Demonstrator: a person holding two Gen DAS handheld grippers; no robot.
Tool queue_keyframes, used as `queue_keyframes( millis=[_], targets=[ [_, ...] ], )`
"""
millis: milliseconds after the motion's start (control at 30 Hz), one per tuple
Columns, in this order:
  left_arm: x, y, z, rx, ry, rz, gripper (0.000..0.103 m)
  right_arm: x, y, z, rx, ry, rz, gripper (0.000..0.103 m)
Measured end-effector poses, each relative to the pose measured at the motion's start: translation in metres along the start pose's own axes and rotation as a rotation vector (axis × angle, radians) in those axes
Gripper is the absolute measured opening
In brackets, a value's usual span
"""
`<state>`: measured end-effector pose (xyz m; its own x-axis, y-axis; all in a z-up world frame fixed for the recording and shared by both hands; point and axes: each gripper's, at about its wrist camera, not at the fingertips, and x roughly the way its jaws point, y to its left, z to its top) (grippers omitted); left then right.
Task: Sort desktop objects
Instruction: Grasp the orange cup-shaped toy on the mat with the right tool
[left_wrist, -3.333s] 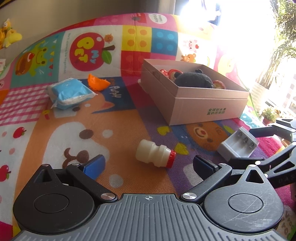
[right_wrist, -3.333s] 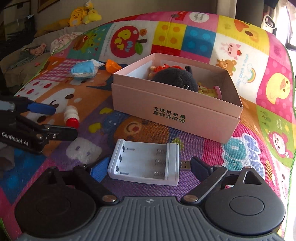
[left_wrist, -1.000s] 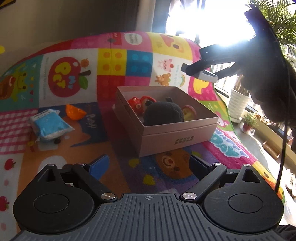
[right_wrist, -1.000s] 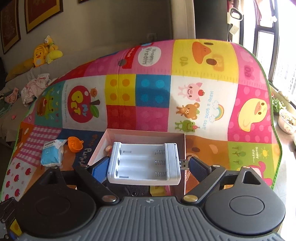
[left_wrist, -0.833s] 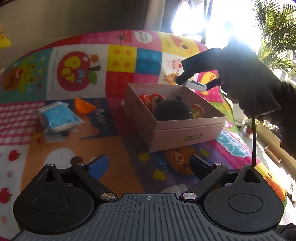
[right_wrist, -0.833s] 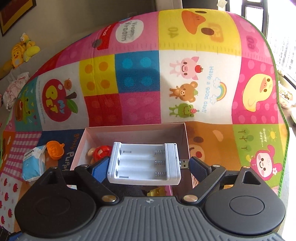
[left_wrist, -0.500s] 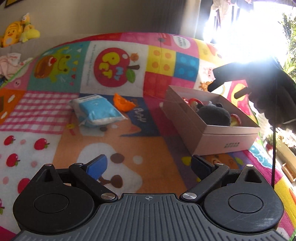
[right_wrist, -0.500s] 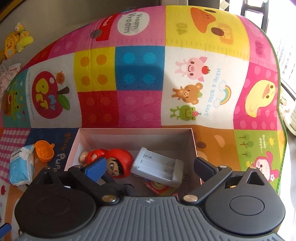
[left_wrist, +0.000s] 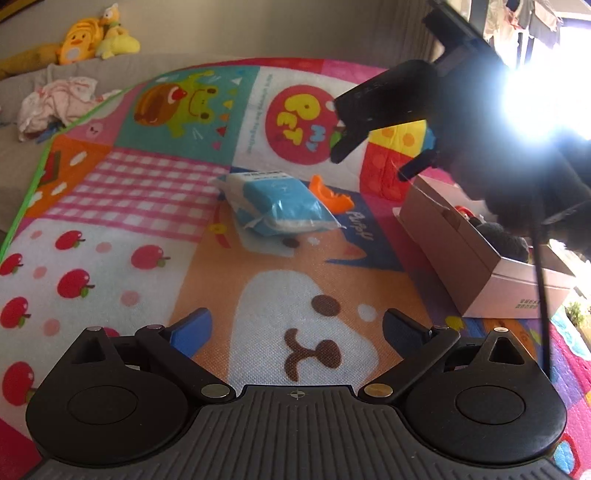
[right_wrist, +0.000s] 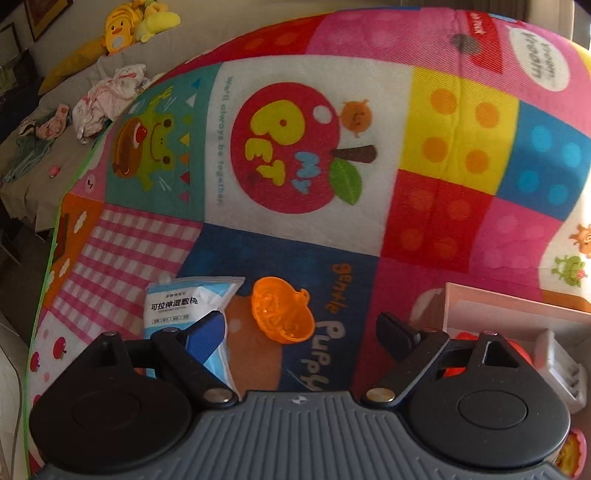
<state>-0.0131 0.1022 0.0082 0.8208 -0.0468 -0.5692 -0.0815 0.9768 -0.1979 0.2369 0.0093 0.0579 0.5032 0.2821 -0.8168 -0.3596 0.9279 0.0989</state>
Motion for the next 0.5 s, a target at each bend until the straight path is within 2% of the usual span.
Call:
queue_keyframes(
  millis=[100,167,267,300,400,500],
  targets=[
    [-0.001,0.001,-0.002,-0.010,-0.001,-0.015,0.101,0.027,0.003,0.006,0.028,0.035,-0.016,0.088],
    [0.000,0.004,-0.002,-0.029,0.002,-0.028,0.101,0.041,0.001,0.007,0.052,0.083,0.001,0.081],
    [0.002,0.011,-0.001,-0.074,0.014,-0.043,0.102,0.052,-0.002,0.001,0.079,0.148,0.032,0.053],
    [0.002,0.012,0.000,-0.081,0.014,-0.046,0.102,0.049,-0.002,-0.002,0.070,0.135,0.032,0.051],
    [0.002,0.010,-0.001,-0.071,0.012,-0.042,0.102,0.034,-0.005,-0.009,0.058,0.122,0.038,0.050],
    [0.003,0.010,-0.001,-0.071,0.014,-0.040,0.102,0.007,-0.013,-0.024,0.062,0.128,0.111,0.050]
  ],
)
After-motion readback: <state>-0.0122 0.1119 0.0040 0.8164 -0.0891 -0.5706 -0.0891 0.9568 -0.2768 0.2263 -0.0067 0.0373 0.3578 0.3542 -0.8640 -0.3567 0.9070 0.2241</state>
